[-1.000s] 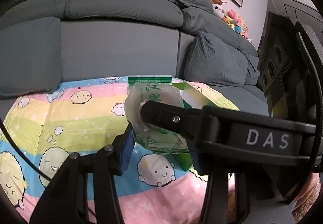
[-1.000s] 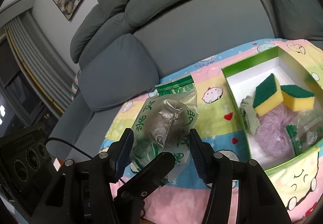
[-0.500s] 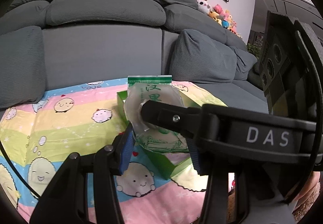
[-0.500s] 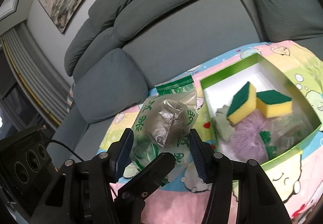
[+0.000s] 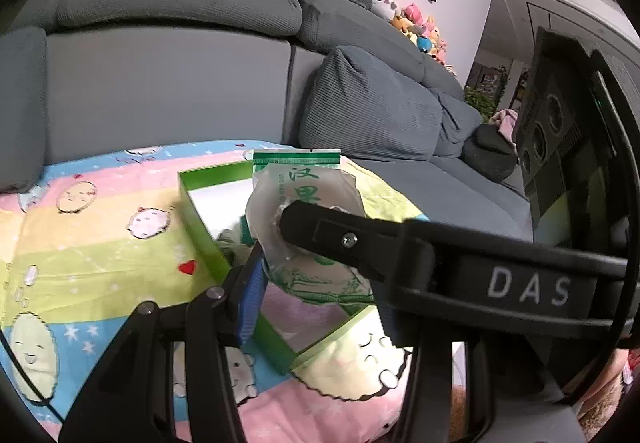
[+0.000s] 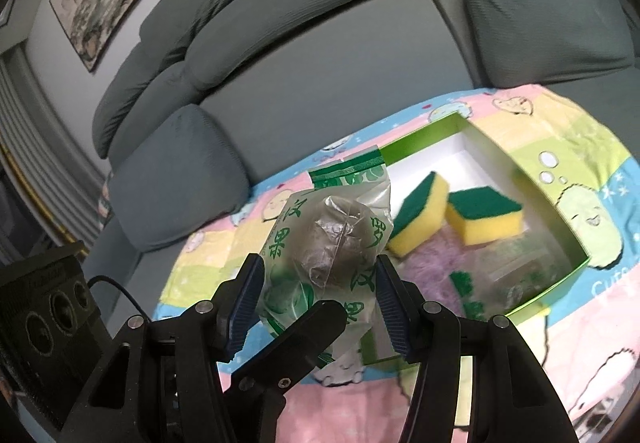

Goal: Organize objects
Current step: 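Carry the plastic bag over the white box with the right gripper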

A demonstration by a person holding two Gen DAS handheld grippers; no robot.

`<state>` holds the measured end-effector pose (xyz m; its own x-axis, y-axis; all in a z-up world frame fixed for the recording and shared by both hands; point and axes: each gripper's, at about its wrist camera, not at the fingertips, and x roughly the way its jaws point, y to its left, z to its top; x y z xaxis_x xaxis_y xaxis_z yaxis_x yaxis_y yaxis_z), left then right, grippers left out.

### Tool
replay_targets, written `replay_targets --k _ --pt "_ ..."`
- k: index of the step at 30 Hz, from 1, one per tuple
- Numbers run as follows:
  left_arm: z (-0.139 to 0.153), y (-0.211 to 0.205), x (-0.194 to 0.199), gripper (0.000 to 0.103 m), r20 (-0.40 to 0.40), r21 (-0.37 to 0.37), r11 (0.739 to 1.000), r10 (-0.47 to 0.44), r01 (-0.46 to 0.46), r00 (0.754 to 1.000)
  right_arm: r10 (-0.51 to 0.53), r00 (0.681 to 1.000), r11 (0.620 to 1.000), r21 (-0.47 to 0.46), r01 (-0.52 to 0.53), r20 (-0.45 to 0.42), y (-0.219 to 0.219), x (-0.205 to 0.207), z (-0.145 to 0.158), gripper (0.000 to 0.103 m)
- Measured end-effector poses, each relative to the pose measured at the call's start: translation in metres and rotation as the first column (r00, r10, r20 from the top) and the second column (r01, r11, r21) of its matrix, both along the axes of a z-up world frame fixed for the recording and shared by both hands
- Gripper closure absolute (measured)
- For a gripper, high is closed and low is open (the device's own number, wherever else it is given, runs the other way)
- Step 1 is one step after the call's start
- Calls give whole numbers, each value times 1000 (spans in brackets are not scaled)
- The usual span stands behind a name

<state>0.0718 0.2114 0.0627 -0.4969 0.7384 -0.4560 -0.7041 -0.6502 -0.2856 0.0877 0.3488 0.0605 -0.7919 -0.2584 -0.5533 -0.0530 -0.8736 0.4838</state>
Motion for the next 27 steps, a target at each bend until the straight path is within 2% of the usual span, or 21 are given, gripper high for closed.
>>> replay_targets --k 14,27 --pt "-15 35 -15 56 78 4 998 -68 68 995 -77 994 997 14 76 77 34 -13 -13 45" --pt "-35 52 -31 56 172 17 994 -107 105 979 -134 977 991 35 130 168 52 -26 -31 45"
